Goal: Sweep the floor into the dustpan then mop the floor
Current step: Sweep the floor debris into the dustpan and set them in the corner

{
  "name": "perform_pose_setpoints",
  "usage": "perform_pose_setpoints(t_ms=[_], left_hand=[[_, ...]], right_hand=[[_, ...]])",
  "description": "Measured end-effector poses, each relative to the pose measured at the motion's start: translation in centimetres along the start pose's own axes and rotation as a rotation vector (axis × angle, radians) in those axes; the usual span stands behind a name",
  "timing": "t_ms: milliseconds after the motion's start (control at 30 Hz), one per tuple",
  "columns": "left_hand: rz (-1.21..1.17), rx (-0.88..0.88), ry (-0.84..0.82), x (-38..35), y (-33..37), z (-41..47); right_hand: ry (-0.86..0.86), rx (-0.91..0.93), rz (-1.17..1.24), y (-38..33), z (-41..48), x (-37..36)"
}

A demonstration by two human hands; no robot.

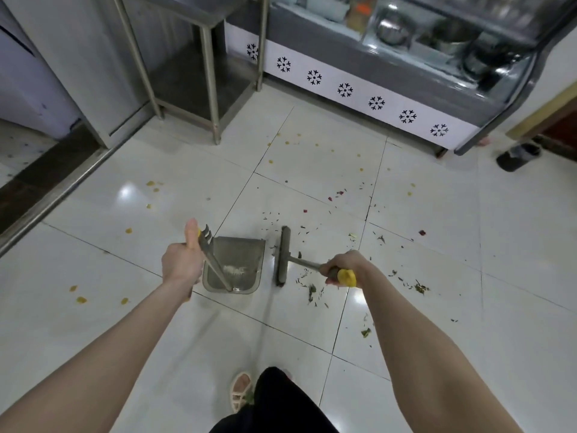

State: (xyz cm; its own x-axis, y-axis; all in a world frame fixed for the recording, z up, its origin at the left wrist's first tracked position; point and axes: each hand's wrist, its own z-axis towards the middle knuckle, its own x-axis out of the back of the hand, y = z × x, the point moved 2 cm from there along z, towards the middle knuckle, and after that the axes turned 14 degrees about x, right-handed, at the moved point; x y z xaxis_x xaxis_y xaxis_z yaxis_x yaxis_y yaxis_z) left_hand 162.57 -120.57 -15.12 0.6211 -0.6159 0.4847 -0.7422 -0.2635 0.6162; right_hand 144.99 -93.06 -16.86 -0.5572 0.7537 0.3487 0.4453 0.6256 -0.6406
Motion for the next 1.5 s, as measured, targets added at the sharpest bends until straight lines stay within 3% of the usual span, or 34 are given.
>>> perform_pose_setpoints(t_ms=[600,833,1233,1500], left_hand=[[0.0,-0.01,0.159,6.4,10.8,13.6],[0.019,0.015,0.25,10.0,16.6,21.0],[0.052,0.018,0.246,14.6,24.3,32.2],[0.091,-0.014,0.195,16.2,29.2,39.8]], right_hand=[[-0.173,0.09,0.079,-17.6,12.2,-11.6],[-0.255,0.044,0.112,-26.0,17.4,-16.5],[-0.305,0.002,0.179,-35.7,23.8,-25.9],[-0.308,-0.182,0.281,-38.4,27.4,-30.8]])
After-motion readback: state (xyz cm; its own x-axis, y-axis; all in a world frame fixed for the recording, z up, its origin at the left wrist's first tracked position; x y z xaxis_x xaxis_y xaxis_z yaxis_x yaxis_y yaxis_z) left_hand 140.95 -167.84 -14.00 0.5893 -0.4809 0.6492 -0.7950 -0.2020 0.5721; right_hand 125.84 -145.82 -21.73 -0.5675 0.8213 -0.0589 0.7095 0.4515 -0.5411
